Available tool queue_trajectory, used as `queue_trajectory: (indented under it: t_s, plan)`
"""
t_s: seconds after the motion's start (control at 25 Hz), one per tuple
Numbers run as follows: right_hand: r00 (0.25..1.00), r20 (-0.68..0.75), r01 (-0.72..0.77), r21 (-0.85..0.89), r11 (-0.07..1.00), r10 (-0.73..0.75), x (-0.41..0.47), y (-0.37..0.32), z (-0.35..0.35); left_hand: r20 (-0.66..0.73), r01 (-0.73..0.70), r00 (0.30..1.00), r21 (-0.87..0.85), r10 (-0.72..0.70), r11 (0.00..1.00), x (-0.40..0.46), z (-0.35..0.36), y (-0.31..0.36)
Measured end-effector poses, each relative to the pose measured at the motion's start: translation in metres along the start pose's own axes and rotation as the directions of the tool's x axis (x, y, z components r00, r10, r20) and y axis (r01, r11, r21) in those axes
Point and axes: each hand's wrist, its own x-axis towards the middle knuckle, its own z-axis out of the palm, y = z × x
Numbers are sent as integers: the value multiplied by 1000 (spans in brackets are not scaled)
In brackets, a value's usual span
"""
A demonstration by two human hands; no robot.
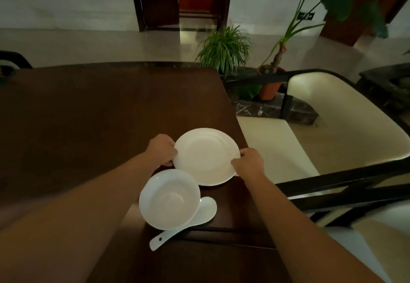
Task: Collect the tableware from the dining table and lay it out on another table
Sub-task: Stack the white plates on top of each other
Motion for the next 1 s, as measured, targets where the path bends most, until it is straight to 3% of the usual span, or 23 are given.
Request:
queue_trajectory:
  t_s: [0.24, 0.36, 0.48, 0.8, 0.92, 1.0]
  plan:
    - [995, -59, -55, 310, 949, 77, 11, -28, -17, -125, -40, 992, -248, 9, 968, -5, -19, 19]
    - [1000, -22, 18, 406, 914, -10, -4, -55, -42, -171, -94, 985, -352, 34, 931, -33, -46, 33]
    - [984, 114, 64, 498, 865, -138, -57, -63, -63, -179, -103, 983, -446, 25, 889, -91, -73, 13]
    - [852, 470, 2, 439, 899, -231, -214, -26, -41, -151, 53, 978, -490, -145, 870, -272, -97, -121]
    - [790, 574, 25, 318, 948, -214, -257, -12, -14, -195, 131, 948, -483, -252, 866, -339, -84, -174]
    - [743, 641, 78, 204, 976, -194, -278, -6, 4, -224, 195, 928, -384, -297, 902, -373, -74, -201]
